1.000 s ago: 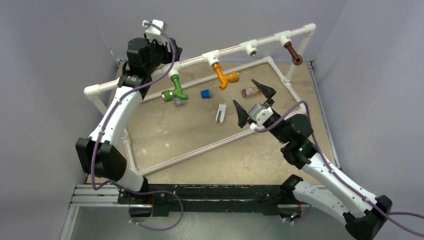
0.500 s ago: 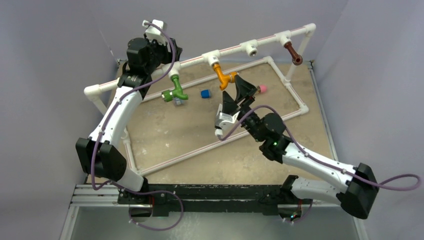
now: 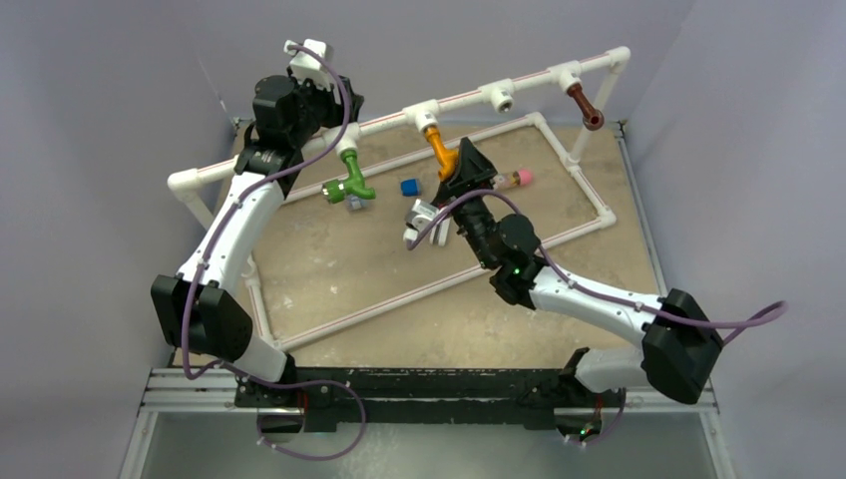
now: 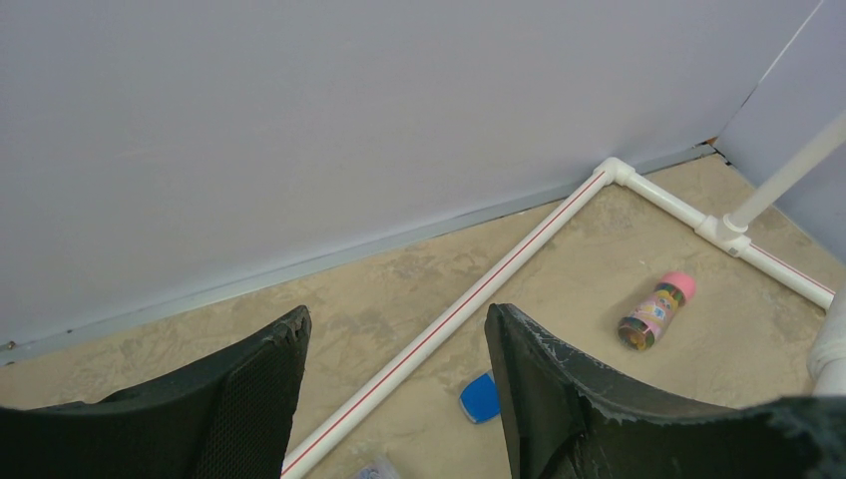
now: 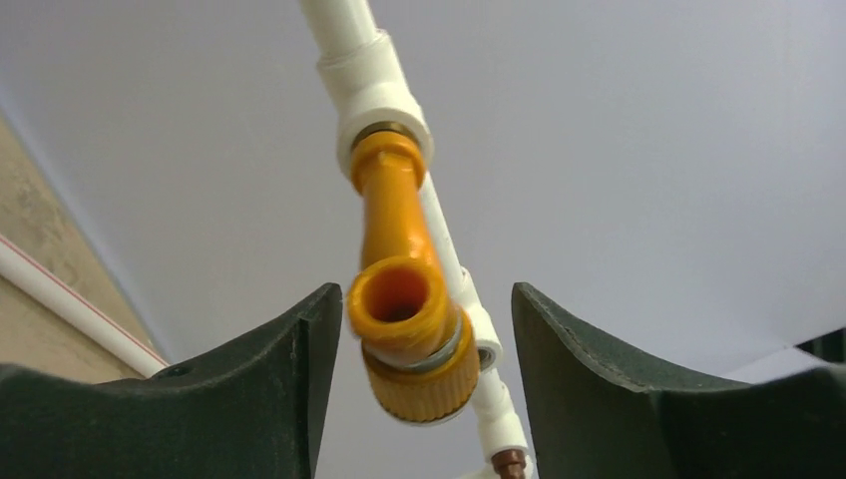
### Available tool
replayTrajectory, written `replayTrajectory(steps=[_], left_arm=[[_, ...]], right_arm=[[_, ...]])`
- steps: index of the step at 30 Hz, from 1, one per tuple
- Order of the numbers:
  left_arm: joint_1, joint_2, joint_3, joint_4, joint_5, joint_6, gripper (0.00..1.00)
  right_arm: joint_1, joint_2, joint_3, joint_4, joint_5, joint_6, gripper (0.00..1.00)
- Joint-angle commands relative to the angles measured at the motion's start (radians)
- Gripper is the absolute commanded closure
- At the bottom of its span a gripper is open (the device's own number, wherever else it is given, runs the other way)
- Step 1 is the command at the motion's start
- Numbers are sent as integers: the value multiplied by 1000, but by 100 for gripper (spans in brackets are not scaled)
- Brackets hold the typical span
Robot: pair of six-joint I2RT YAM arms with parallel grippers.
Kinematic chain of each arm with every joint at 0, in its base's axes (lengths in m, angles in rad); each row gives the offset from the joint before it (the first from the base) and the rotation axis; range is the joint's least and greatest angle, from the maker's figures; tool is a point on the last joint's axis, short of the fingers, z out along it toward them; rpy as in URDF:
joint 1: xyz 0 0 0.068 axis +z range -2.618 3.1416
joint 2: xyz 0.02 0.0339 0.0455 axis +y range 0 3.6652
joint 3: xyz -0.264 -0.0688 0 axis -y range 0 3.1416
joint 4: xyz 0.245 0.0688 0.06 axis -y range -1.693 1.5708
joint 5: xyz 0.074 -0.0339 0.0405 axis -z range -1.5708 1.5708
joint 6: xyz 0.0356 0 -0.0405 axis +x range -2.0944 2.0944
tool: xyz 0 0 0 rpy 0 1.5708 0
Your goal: Install the water faucets
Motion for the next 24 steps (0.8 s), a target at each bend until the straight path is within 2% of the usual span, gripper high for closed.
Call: replayTrajectory(steps=[1,5,10,11,16,24], left_arm=[[-28,44,-73,-194,40,15,36],[-28,43,-73,-193,41,15,36],[-28,42,-73,-195,36,18,36],[-28,42,-73,-194,36,18,36],[-28,46,-71,-195,38,16,36],[-28,47,-71,-196,35,18,36]], right_arm=[[2,19,79,89,63,60,40],[1,45,88,82,84,120,59],[4,47,67,90,82,217,96],[4,45,61,92,79,252,100],[6,33,42,107,72,476,100],[9,14,57,105,73,1088,100]])
